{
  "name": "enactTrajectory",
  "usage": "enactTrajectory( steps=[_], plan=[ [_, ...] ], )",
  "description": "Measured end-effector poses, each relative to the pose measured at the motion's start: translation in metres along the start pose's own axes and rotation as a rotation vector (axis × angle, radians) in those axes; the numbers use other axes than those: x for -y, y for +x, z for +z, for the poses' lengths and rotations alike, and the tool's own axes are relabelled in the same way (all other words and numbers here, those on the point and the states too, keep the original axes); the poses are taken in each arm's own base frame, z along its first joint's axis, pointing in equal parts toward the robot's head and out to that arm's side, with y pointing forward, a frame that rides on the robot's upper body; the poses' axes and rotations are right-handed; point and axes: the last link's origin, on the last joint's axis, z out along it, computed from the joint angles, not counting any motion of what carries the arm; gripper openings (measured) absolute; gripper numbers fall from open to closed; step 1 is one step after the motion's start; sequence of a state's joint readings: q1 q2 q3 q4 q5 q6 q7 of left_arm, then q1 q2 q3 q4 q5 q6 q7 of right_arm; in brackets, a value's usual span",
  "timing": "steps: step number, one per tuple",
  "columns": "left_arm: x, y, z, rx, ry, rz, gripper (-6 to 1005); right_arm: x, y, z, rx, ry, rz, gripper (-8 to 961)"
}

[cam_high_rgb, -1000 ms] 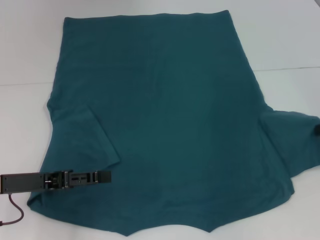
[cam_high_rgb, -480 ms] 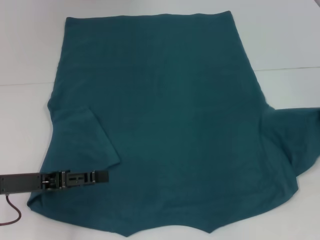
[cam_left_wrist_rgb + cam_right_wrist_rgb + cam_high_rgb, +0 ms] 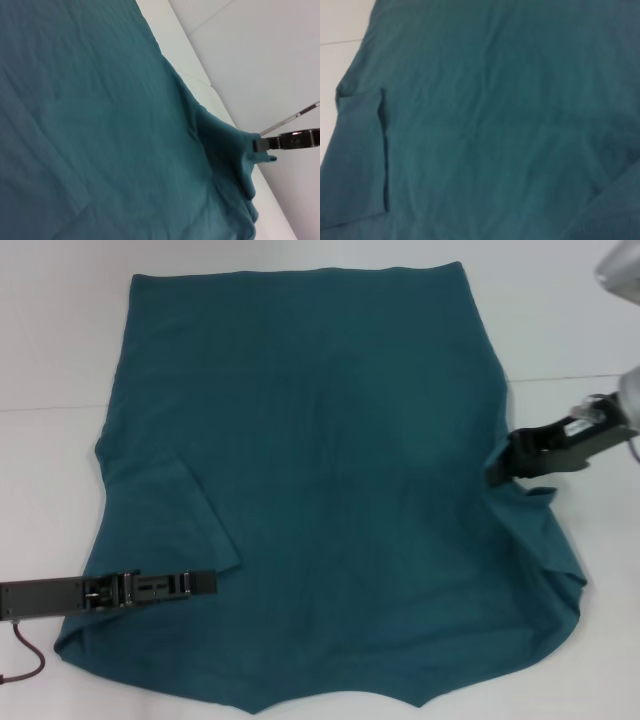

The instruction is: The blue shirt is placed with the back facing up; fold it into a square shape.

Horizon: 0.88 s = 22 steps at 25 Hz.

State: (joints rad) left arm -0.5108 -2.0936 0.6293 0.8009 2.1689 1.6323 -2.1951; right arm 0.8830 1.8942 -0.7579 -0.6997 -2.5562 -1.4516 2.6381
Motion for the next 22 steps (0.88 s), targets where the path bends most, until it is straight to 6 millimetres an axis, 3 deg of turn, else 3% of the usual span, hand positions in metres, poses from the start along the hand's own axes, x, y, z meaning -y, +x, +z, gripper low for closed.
enactTrajectory(
  steps=[8,22],
  plan=[
    [0.002,0.001,0.001,-0.011,0.012,-0.007,706,-0.017,-0.01,0.02,0.018,0.011,-0.028,13],
    [0.005,0.002,0.0,-0.027,0.033,-0.03,708,-0.008,-0.004,0.03,0.025,0.052,0.021,14]
  ],
)
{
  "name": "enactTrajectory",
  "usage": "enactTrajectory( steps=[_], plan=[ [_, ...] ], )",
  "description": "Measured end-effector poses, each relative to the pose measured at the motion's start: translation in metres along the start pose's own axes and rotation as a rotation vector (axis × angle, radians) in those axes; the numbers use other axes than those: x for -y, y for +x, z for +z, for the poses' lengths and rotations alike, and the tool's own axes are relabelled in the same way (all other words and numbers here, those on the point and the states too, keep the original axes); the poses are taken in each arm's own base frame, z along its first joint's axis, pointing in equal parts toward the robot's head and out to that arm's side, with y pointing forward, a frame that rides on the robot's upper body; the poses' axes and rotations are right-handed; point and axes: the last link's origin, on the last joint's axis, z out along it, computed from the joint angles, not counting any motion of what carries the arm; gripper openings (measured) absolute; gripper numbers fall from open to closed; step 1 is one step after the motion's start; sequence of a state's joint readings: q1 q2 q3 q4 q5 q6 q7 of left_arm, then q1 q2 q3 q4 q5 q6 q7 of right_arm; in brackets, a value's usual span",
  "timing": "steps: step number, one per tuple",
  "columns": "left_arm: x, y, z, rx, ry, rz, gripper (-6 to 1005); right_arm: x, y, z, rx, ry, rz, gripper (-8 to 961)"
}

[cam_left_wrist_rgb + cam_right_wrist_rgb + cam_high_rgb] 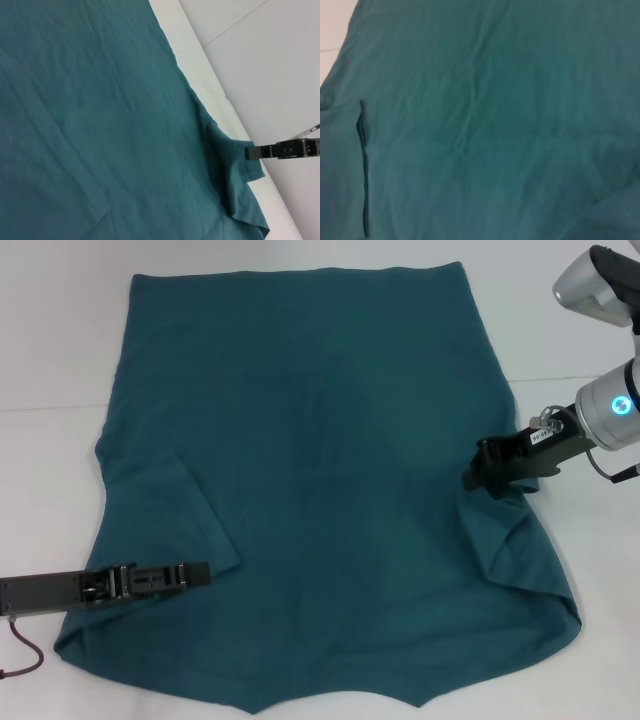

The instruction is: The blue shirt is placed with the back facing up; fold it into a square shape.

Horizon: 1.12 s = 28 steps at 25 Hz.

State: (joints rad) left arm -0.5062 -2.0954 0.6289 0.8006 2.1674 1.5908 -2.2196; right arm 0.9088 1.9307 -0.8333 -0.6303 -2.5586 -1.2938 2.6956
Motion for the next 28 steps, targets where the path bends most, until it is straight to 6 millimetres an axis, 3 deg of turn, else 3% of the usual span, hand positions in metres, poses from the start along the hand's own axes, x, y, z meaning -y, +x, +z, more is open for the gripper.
enactTrajectory(
  steps=[8,16,24,28],
  plan=[
    [0.0,0.0,0.0,0.0,0.0,0.0,707,-0.005,0.0,0.007,-0.004,0.017,-0.035,85],
    [0.001,-0.001,-0.001,0.0,0.001,-0.003,707,-0.001,-0.002,0.007,0.039,-0.02,0.026,282],
    [0.001,0.0,-0.001,-0.001,0.003,-0.001,707,0.037,0.001,-0.018,-0.007,0.15,0.051,546],
    [0.001,0.0,0.0,-0.005,0.008,-0.003,707,0.053,0.006,-0.021,0.037,0.177,0.093,541]
  ],
)
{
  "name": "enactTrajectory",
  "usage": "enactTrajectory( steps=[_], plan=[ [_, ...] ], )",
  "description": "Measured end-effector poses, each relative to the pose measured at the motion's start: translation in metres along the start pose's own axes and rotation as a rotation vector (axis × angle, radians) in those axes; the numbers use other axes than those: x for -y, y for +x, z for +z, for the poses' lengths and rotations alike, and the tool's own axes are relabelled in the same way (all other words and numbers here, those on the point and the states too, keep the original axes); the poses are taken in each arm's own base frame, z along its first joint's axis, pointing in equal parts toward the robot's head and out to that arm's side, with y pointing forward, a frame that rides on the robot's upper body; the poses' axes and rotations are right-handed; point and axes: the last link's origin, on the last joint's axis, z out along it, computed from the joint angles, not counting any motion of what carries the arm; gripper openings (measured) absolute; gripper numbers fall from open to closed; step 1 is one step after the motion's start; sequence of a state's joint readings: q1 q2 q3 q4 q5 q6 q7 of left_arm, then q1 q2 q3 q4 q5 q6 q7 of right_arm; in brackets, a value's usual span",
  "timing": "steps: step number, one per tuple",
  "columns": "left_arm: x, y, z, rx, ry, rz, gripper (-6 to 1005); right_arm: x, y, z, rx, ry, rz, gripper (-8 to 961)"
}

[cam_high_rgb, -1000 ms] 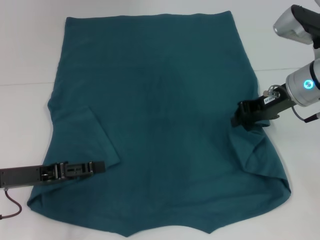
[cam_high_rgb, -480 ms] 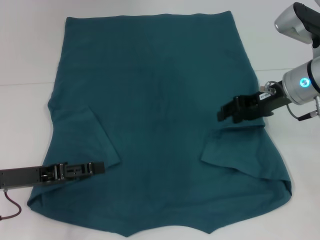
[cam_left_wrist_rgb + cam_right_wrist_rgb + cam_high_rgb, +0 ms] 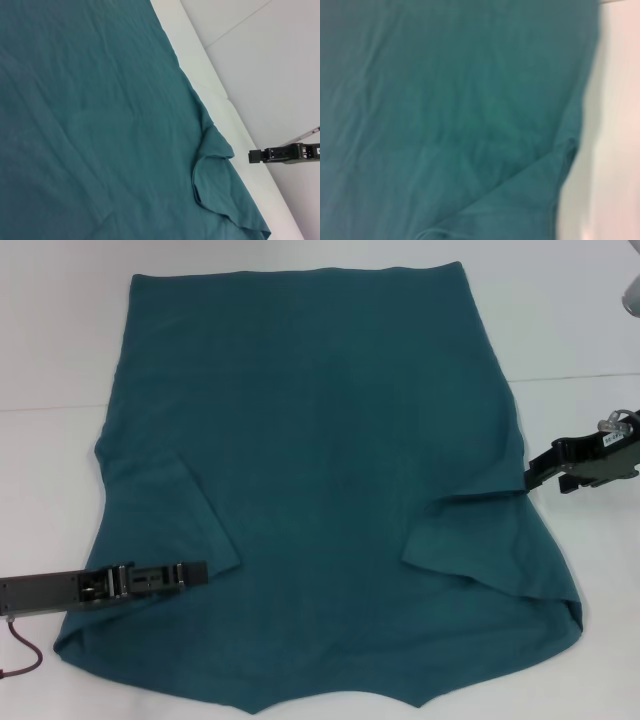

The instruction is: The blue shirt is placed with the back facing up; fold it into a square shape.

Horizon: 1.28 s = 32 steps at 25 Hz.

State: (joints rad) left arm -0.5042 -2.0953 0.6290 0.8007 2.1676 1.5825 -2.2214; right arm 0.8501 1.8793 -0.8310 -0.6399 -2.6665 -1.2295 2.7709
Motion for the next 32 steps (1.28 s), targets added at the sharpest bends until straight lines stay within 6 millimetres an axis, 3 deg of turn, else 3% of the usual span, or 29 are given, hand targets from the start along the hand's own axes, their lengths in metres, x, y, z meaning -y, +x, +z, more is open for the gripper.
enactTrajectory(
  steps=[4,16,26,32],
  plan=[
    [0.001,0.0,0.0,-0.004,0.005,-0.005,707,0.005,0.004,0.009,0.038,0.013,0.022,535],
    [0.0,0.0,0.001,-0.002,0.001,-0.006,706,-0.014,0.007,0.043,0.135,-0.006,0.056,535],
    [-0.001,0.002,0.002,-0.004,-0.001,-0.003,706,-0.023,-0.016,0.025,0.312,-0.193,0.123,534],
    [0.01,0.002,-0.012,-0.04,0.04,-0.093,706,-0.024,-0.014,0.009,0.215,-0.251,0.051,535]
  ],
)
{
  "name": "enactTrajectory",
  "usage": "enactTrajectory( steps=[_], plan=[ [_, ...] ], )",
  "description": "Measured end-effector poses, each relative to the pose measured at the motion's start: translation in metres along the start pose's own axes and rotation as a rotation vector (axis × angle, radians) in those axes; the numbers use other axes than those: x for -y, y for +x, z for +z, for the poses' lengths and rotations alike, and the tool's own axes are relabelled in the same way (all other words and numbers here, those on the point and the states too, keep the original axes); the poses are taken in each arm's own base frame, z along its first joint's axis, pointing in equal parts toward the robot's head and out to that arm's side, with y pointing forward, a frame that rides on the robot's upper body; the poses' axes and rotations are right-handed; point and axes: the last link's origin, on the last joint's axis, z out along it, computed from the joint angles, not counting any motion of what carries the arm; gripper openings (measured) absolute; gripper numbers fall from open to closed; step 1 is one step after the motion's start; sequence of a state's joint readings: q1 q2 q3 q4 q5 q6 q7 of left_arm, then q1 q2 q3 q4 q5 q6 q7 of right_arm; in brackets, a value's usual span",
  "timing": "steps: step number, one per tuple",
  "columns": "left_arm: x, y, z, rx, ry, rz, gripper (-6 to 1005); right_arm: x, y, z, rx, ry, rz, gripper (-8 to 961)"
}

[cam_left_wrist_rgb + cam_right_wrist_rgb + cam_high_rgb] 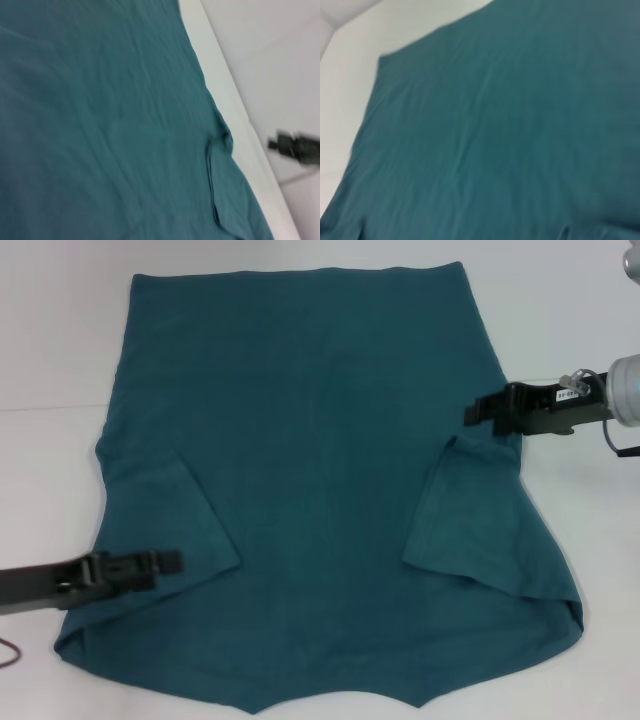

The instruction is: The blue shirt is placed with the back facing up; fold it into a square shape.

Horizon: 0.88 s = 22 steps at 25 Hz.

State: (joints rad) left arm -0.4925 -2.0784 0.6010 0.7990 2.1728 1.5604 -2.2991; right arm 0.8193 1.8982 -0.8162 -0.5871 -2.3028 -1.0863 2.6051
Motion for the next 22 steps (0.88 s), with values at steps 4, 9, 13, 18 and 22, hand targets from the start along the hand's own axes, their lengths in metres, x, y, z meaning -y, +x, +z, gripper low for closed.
enactTrajectory(
  steps=[4,9,13,18,22],
  plan=[
    [0.007,0.001,-0.019,-0.034,0.01,-0.11,708,-0.013,0.001,-0.016,-0.091,-0.074,-0.089,534],
    [0.027,-0.003,-0.04,-0.067,0.124,-0.26,708,-0.021,0.007,-0.028,-0.162,-0.132,-0.129,544],
    [0.038,-0.008,-0.048,-0.063,0.183,-0.306,707,-0.019,0.012,-0.03,-0.186,-0.137,-0.123,541],
    [0.044,-0.011,-0.052,-0.057,0.228,-0.332,707,-0.018,0.014,-0.029,-0.193,-0.136,-0.119,538],
    [0.049,-0.012,-0.053,-0.054,0.258,-0.341,707,-0.018,0.015,-0.029,-0.198,-0.133,-0.122,536]
  ],
)
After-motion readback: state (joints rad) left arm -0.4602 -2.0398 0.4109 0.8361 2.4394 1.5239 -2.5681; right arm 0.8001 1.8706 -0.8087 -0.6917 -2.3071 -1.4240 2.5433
